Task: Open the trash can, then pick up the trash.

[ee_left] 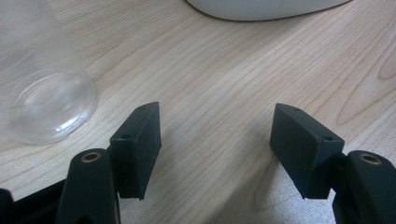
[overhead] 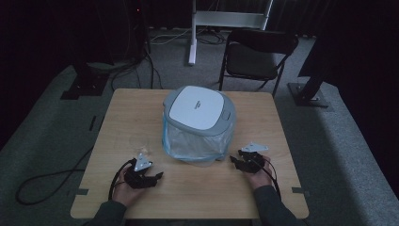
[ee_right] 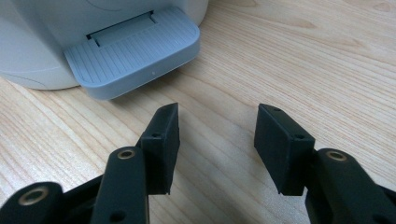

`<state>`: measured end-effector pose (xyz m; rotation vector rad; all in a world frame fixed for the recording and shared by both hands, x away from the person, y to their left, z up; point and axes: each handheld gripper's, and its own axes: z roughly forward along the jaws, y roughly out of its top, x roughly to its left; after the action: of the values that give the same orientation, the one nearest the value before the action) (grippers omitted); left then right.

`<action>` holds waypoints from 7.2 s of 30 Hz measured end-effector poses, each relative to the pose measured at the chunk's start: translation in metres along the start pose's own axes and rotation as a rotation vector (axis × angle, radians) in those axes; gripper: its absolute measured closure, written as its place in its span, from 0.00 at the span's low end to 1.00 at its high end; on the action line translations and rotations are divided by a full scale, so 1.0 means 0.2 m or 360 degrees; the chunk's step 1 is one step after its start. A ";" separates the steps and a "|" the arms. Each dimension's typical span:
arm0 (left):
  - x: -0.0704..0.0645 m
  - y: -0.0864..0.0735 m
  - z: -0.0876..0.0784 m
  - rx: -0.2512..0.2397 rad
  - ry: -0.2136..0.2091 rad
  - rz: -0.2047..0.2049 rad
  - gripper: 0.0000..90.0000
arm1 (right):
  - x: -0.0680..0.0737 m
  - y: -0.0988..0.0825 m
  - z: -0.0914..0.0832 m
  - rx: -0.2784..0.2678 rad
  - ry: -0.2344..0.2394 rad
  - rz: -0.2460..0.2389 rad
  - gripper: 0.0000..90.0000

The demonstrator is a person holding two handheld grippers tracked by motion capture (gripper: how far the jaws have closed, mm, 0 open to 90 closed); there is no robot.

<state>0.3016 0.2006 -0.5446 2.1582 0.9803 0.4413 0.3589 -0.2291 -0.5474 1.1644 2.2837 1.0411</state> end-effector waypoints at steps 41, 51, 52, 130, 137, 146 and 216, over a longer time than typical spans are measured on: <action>0.00 -0.01 0.00 0.0002 -0.0008 0.0006 0.36 | 0.04 0.09 -0.01 -0.0147 0.0169 -0.0096 1.00; 0.00 -0.01 0.00 -0.0001 -0.0010 0.0005 0.36 | 0.05 0.12 0.01 -0.0178 0.0180 -0.0101 1.00; 0.00 -0.01 0.00 -0.0001 -0.0011 0.0006 0.36 | 0.05 0.12 0.01 -0.0186 0.0189 -0.0091 1.00; 0.00 -0.01 0.00 0.0002 -0.0013 0.0012 0.36 | 0.06 0.09 0.07 -0.0241 0.0262 -0.0145 1.00; 0.00 -0.01 0.00 0.0004 -0.0013 0.0012 0.36 | 0.07 0.09 0.07 -0.0225 0.0246 -0.0163 1.00; 0.00 -0.01 0.00 0.0003 -0.0012 0.0011 0.36 | 0.07 0.09 0.07 -0.0228 0.0251 -0.0157 1.00; 0.23 0.41 -0.43 -0.0270 0.0143 -0.0050 0.68 | 0.06 0.09 0.07 -0.0227 0.0270 -0.0134 1.00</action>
<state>0.3261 0.2391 -0.4244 1.9828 0.9880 0.5893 0.3701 -0.2056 -0.5436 0.9474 2.3187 1.2905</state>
